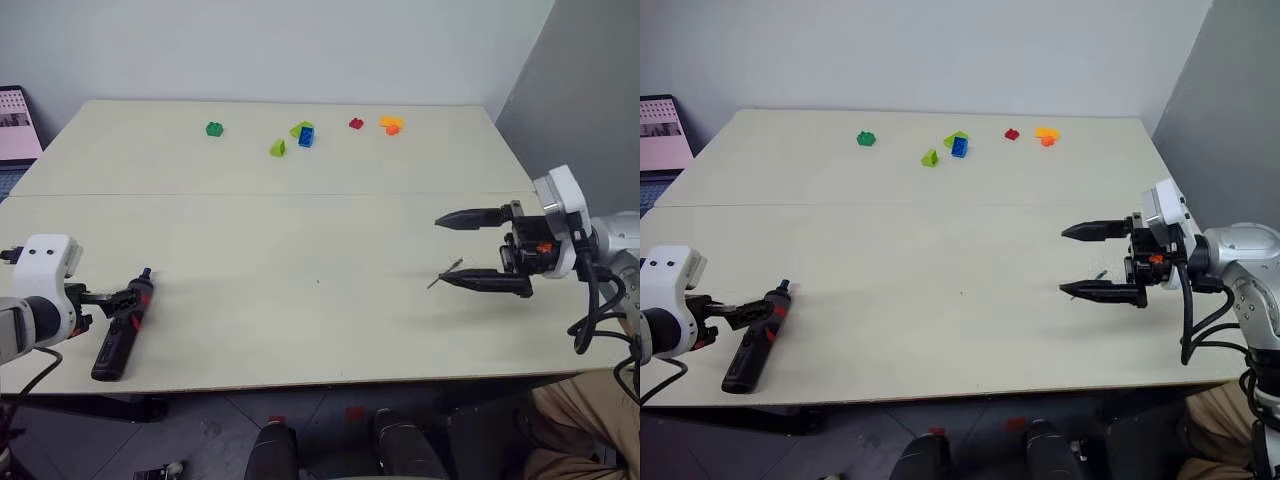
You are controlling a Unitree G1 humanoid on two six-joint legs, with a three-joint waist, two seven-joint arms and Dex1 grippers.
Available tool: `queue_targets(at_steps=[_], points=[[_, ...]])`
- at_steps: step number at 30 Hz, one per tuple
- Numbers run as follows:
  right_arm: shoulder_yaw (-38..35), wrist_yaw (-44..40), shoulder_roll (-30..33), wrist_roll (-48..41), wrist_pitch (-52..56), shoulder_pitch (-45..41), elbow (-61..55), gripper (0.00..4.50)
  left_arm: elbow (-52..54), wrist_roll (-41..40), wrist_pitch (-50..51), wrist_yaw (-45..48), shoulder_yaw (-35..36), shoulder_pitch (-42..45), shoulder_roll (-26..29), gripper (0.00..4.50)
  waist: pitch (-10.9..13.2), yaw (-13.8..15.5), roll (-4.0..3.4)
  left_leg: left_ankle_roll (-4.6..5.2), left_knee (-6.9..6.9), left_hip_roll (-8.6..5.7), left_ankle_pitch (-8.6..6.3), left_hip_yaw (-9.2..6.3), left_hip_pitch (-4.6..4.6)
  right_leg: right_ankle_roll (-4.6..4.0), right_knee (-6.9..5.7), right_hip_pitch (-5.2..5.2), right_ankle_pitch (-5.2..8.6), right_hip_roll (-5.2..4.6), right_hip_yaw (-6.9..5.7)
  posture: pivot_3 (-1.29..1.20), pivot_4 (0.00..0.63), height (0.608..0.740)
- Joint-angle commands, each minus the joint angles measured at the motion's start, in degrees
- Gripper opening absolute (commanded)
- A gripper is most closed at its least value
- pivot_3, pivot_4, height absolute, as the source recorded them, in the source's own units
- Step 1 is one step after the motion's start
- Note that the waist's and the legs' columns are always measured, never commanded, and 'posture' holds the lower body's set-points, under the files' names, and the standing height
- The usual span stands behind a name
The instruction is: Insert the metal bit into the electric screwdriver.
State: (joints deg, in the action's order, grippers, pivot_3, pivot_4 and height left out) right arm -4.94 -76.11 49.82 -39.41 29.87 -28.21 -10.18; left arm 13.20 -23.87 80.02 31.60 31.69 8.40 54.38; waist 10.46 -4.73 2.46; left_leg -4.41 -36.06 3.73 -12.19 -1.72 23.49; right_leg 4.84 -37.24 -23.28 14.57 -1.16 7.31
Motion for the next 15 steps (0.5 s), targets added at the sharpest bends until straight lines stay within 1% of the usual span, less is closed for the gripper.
queue_targets(at_steps=[1,4,10,15], points=[[0.1,-0.38,-0.48,-0.33,-0.1,-1.56,-0.62,4.43,-2.17,-0.12,2.52,-0.91,-1.31,3.52,1.69,4.5,0.0,-0.02,0.01,0.0,0.0,0.0,0.0,-0.02,0.0,0.01,0.0,0.0,0.0,0.01,-0.02,0.0,0.15,0.74],[0.57,-0.39,-1.11,-0.34,-0.36,-2.31,-0.55,4.43,-4.2,0.6,3.54,-2.24,-3.65,6.05,1.77,4.5,0.0,-0.05,0.01,0.0,0.0,0.0,0.0,-0.02,0.0,0.02,0.0,0.0,-0.01,0.01,-0.01,0.0,0.15,0.74],[1.51,-0.84,-1.59,0.09,-0.83,-2.53,-0.86,4.43,-11.93,2.56,3.34,-4.93,-8.81,14.85,2.91,4.5,0.0,0.12,0.01,0.0,0.0,-0.01,0.0,-0.09,0.02,0.17,0.0,0.02,-0.09,0.02,-0.07,0.0,0.15,0.74],[1.29,-0.48,-1.89,-0.67,-0.25,-2.53,-1.87,4.43,-14.59,2.33,4.1,-4.38,-12.55,17.7,3.97,4.5,0.0,0.02,0.01,0.0,0.02,-0.01,0.0,-0.12,0.08,0.29,0.01,-0.01,-0.16,0.03,-0.1,0.0,0.15,0.74]])
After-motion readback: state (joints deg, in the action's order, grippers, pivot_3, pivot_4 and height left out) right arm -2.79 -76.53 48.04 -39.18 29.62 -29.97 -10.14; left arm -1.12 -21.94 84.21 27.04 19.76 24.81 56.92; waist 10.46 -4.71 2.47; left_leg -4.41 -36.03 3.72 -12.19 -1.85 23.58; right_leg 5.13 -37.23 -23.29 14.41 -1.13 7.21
